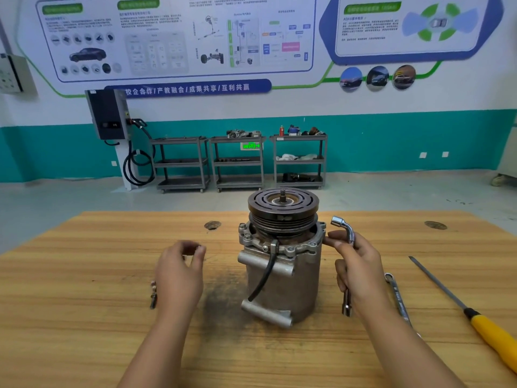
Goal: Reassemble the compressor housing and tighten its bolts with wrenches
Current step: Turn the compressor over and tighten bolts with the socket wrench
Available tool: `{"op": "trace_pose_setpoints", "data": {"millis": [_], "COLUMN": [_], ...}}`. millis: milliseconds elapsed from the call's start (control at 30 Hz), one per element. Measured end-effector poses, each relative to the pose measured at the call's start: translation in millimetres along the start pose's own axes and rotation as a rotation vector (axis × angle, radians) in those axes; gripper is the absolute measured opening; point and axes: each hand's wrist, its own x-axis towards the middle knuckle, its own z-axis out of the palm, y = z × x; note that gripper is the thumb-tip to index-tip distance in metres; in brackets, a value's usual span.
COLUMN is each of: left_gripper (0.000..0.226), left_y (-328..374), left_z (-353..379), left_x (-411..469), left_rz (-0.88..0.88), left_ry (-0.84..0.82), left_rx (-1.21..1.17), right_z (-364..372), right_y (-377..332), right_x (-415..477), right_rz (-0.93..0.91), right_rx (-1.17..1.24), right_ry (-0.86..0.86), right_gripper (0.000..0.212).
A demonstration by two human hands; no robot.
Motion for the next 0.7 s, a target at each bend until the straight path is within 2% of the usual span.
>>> {"op": "trace_pose_setpoints", "data": {"millis": [67,167,300,533,700], "left_gripper": [0.005,0.008,0.016,0.01,0.011], "left_y": [23,49,79,96,95], "left_z": [-6,-12,-18,-15,-11], "left_x": [-15,-38,-58,-57,-53], "left_rz": [0.109,0.212,0.114,0.105,0.156], "left_ry": [-0.022,-0.038,-0.086,-0.294,-0.206], "left_rx": [-0.266,-0.499,-0.846,-0.694,-0.531], "right_z": [0,1,5,7,8], "right_y": [0,1,3,5,3], "right_x": [0,0,0,-1,-3], "right_rz": [-0.002,0.002,0.009,-0.015,-0.012], "right_rx": [-0.004,0.011,0.072,0.021,0.029], "right_ry": [-0.002,0.007,0.005,0.003,0.004], "right_gripper": [0.021,0.021,0.025,0.026,0.026]}}
